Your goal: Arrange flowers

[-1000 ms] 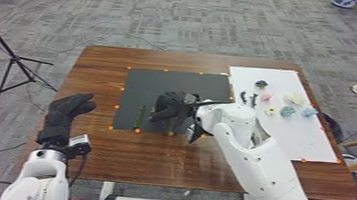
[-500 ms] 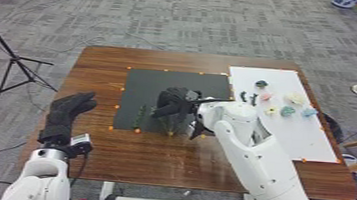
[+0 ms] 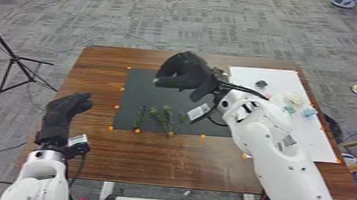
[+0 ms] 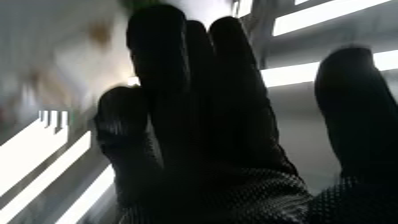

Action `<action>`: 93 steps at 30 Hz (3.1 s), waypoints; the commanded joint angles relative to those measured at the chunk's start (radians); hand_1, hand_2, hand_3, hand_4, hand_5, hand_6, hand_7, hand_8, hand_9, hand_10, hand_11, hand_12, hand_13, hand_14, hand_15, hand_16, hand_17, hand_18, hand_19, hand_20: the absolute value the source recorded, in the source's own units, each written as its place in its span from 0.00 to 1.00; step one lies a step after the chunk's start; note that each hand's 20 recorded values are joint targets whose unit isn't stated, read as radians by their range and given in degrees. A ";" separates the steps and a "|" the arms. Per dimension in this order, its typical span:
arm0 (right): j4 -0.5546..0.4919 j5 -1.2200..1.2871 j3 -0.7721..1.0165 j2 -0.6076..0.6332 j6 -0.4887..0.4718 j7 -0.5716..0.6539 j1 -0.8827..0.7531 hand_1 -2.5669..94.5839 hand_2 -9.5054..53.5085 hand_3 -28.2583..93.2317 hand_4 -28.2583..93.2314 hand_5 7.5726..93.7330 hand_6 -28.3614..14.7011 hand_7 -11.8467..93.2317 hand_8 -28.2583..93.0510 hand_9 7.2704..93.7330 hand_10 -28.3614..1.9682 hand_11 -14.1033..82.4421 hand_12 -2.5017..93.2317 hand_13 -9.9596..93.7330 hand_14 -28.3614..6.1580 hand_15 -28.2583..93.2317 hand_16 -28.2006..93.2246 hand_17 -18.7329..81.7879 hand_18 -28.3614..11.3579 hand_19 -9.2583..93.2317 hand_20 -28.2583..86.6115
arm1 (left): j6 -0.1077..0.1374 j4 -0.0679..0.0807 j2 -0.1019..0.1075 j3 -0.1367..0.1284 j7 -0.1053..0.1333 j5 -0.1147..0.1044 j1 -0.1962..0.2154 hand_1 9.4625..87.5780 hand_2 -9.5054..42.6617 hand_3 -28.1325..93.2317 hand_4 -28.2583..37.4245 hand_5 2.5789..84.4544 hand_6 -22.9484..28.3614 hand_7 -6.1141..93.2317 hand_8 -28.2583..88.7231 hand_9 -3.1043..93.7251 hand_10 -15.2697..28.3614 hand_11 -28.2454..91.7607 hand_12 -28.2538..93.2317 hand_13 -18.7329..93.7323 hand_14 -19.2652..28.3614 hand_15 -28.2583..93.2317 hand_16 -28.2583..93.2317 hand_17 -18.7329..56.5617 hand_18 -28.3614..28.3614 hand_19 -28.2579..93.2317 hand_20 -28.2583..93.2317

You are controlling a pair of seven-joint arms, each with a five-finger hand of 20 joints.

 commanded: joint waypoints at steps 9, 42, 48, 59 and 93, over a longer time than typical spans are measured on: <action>-0.004 -0.158 0.274 0.195 0.005 0.346 -0.198 0.32 0.00 0.77 0.13 0.73 0.58 0.29 0.19 0.83 0.46 0.37 0.24 0.86 0.53 0.67 0.48 0.62 0.14 0.96 0.70 | 0.066 -0.039 -0.009 -0.079 0.030 -0.028 0.079 0.23 0.50 0.79 0.03 0.68 0.53 0.24 0.17 0.63 0.69 0.47 0.35 0.57 0.80 0.46 0.20 0.38 0.71 0.32 0.38; 0.303 -0.402 0.151 0.064 -0.282 0.475 0.011 0.30 0.00 0.71 0.15 0.77 0.47 0.25 0.21 0.93 0.43 0.39 0.28 1.00 0.75 0.70 0.47 0.86 0.41 1.00 0.74 | 0.042 -0.053 -0.022 -0.067 0.010 -0.008 0.086 0.24 0.46 0.79 0.06 0.69 0.53 0.23 0.18 0.63 0.70 0.46 0.36 0.57 0.80 0.47 0.20 0.37 0.71 0.32 0.38; 0.315 -0.429 0.123 0.034 -0.305 0.472 0.012 0.32 0.00 0.70 0.15 0.75 0.44 0.24 0.21 0.93 0.41 0.38 0.27 1.00 0.75 0.69 0.47 0.86 0.43 1.00 0.72 | 0.048 -0.055 -0.026 -0.069 0.009 -0.009 0.088 0.24 0.46 0.79 0.06 0.69 0.53 0.23 0.18 0.63 0.70 0.46 0.35 0.57 0.80 0.47 0.21 0.38 0.71 0.32 0.38; 0.320 -0.417 0.098 0.039 -0.295 0.516 -0.010 0.60 0.00 0.68 0.13 0.71 0.48 0.29 0.40 0.96 0.57 0.34 0.41 1.00 0.80 0.71 0.45 0.88 0.50 1.00 0.68 | 0.046 -0.054 -0.031 -0.067 0.004 -0.010 0.086 0.25 0.46 0.79 0.06 0.69 0.53 0.23 0.18 0.63 0.70 0.46 0.36 0.57 0.81 0.47 0.21 0.37 0.71 0.32 0.38; 0.127 0.439 0.182 -0.051 -0.078 0.799 -0.059 0.67 0.00 0.73 0.19 0.69 0.57 0.52 0.45 1.00 0.61 0.45 0.43 1.00 0.83 0.77 0.41 0.93 0.56 1.00 0.68 | 0.038 -0.075 -0.005 -0.092 -0.028 -0.012 0.109 0.25 0.46 0.79 0.06 0.69 0.53 0.24 0.17 0.64 0.69 0.46 0.35 0.57 0.80 0.47 0.21 0.37 0.71 0.32 0.38</action>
